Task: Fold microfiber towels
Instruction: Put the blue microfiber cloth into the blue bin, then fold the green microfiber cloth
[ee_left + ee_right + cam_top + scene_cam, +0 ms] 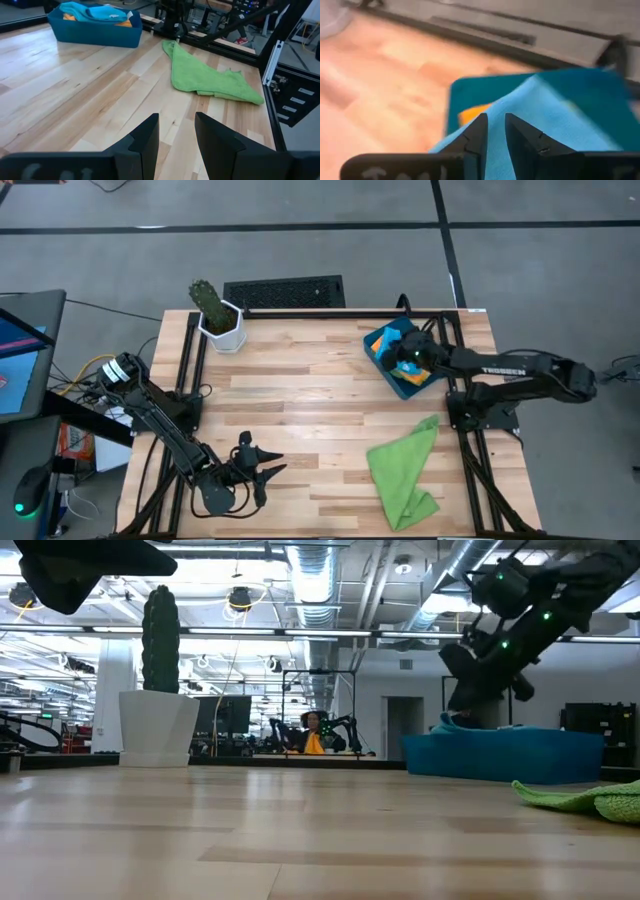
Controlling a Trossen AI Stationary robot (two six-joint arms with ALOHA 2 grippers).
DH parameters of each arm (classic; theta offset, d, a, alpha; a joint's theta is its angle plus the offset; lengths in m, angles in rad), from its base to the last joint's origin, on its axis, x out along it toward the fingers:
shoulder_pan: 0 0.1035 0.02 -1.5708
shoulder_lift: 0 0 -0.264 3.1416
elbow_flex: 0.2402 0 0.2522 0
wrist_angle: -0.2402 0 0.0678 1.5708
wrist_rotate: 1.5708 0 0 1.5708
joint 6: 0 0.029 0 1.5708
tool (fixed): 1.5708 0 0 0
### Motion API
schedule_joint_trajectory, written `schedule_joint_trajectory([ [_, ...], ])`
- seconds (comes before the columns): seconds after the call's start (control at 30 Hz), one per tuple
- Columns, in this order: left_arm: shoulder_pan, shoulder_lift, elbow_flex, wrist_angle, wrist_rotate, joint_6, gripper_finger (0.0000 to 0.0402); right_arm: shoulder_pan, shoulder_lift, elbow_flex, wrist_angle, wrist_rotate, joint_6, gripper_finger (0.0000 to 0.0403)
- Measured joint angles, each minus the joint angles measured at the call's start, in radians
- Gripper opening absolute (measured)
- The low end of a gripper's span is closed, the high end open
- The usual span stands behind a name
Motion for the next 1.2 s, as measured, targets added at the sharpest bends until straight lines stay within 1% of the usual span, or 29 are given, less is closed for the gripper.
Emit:
schedule_joint_trajectory([
  [0.07, 0.0, 0.0, 0.0, 0.0, 0.0, 0.0, 0.0119, 0.006, 0.047, -0.018, 0.039, -0.007, 0.0, 0.0091],
  [0.17, 0.0, 0.0, 0.0, -0.001, 0.001, 0.0, 0.0119, -0.021, 0.124, -0.028, 0.091, -0.015, -0.007, 0.0091],
  [0.33, 0.0, 0.0, 0.0, -0.001, 0.001, -0.01, 0.0119, -0.074, 0.265, -0.028, 0.119, -0.046, 0.02, 0.0091],
  [0.4, 0.0, 0.0, 0.0, 0.0, 0.001, -0.011, 0.0119, -0.094, 0.286, -0.028, 0.139, -0.081, 0.022, 0.0091],
  [0.47, 0.0, 0.0, 0.0, 0.0, 0.001, -0.011, 0.0119, -0.104, 0.275, -0.02, 0.136, -0.099, 0.02, 0.0091],
  [0.6, 0.005, 0.0, 0.0, 0.011, -0.008, -0.031, 0.0119, -0.104, 0.139, 0.021, 0.087, -0.1, 0.018, 0.0091],
  [0.73, 0.032, 0.004, 0.0, 0.026, -0.026, -0.079, 0.0121, -0.098, -0.045, 0.062, -0.064, -0.102, 0.016, 0.0091],
  [0.8, 0.06, 0.024, 0.001, 0.077, -0.026, -0.066, 0.0126, -0.077, -0.147, 0.081, -0.142, -0.132, 0.008, 0.0091],
  [0.87, 0.104, 0.061, 0.001, 0.17, -0.01, -0.023, 0.0135, -0.041, -0.25, 0.092, -0.236, -0.189, -0.008, 0.0091],
  [0.9, 0.131, 0.088, 0.001, 0.242, 0.025, 0.016, 0.0141, -0.021, -0.295, 0.095, -0.283, -0.216, -0.004, 0.0091],
  [0.97, 0.194, 0.159, 0.011, 0.374, 0.133, 0.108, 0.0153, 0.026, -0.379, 0.096, -0.373, -0.253, 0.036, 0.0091],
  [1.03, 0.253, 0.245, 0.056, 0.468, 0.254, 0.181, 0.0165, 0.085, -0.45, 0.096, -0.457, -0.263, 0.097, 0.0091],
  [1.13, 0.33, 0.376, 0.178, 0.495, 0.365, 0.259, 0.0178, 0.173, -0.519, 0.096, -0.536, -0.265, 0.168, 0.0091],
  [1.2, 0.373, 0.453, 0.275, 0.455, 0.391, 0.32, 0.0183, 0.229, -0.55, 0.096, -0.564, -0.262, 0.209, 0.0091],
])
